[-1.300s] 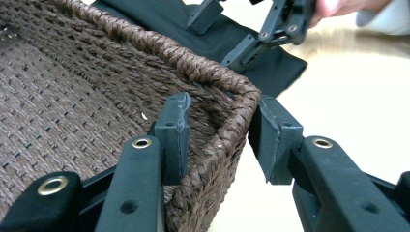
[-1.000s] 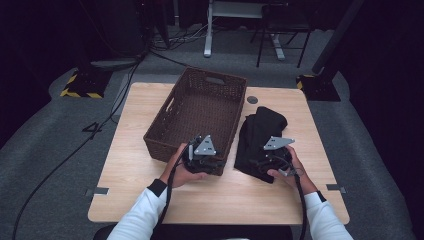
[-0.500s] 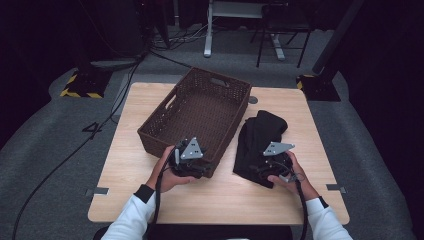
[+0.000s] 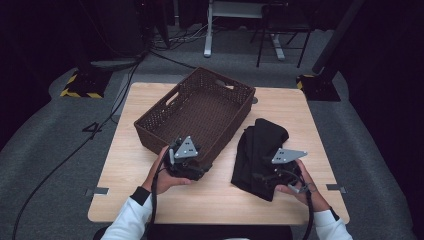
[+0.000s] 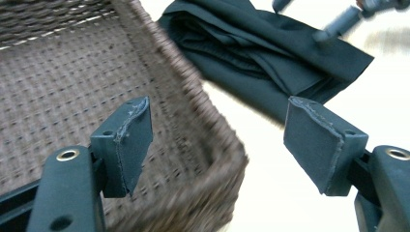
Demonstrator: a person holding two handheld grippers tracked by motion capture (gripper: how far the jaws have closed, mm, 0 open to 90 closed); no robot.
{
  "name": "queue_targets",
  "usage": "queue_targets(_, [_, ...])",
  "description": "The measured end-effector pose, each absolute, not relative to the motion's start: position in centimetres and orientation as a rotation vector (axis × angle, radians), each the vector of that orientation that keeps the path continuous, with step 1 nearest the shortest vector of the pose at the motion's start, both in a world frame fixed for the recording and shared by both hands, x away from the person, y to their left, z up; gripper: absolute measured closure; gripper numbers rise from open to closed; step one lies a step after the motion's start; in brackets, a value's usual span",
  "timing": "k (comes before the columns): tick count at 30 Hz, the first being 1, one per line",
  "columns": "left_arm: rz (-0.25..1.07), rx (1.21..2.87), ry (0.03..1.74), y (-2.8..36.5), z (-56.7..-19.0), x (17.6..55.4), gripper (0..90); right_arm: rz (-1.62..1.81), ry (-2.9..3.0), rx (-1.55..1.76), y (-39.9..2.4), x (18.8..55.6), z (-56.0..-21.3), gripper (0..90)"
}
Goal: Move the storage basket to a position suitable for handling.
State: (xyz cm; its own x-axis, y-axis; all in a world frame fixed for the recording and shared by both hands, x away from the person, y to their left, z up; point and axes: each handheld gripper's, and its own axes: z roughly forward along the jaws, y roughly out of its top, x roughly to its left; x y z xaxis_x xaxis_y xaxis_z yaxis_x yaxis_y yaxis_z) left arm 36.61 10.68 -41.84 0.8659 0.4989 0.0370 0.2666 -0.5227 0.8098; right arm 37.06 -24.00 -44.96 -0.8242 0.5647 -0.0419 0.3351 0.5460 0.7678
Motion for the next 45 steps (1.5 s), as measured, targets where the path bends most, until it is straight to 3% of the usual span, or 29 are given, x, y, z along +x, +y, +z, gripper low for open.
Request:
queue_targets(3, [0.358,2.214,0.614,9.2,-42.4,37.1,26.4,1.140,2.436,0.773,-24.9,38.2,-44.0,26.3])
queue_targets(6, [0.382,2.168,0.658,8.8,-42.6,37.2,27.4,1.086,2.386,0.810,-25.6,39.8,-44.1,27.3])
queue_targets(8, [0.405,2.160,0.678,8.6,-43.0,37.3,29.9,1.065,2.367,0.834,-26.1,40.7,-44.7,23.5])
queue_targets(9, [0.460,2.157,0.684,8.4,-43.2,37.2,37.5,1.027,2.398,0.831,-26.2,41.3,-45.9,22.3])
queue_targets(10, [0.482,2.150,0.688,8.3,-43.2,37.2,37.5,1.027,2.398,0.831,-26.2,41.3,-45.9,22.3])
queue_targets(12, [0.490,2.146,0.684,8.2,-43.2,37.5,51.7,1.012,2.424,0.846,-26.1,41.4,-47.0,24.1])
queue_targets(16, [0.403,2.158,0.651,8.1,-43.0,38.2,61.4,1.063,2.430,0.865,-26.4,41.0,-47.3,29.9])
queue_targets(22, [0.317,2.156,0.569,7.1,-42.9,38.9,66.8,1.059,2.455,0.866,-26.9,40.3,-47.6,30.1])
queue_targets(36, [0.208,2.194,0.324,4.4,-42.9,39.8,66.6,1.046,2.490,0.896,-27.5,36.9,-47.8,27.5])
queue_targets(45, [0.396,2.173,0.435,9.4,-42.8,38.2,60.1,1.039,2.489,0.916,-26.6,34.3,-47.6,30.5])
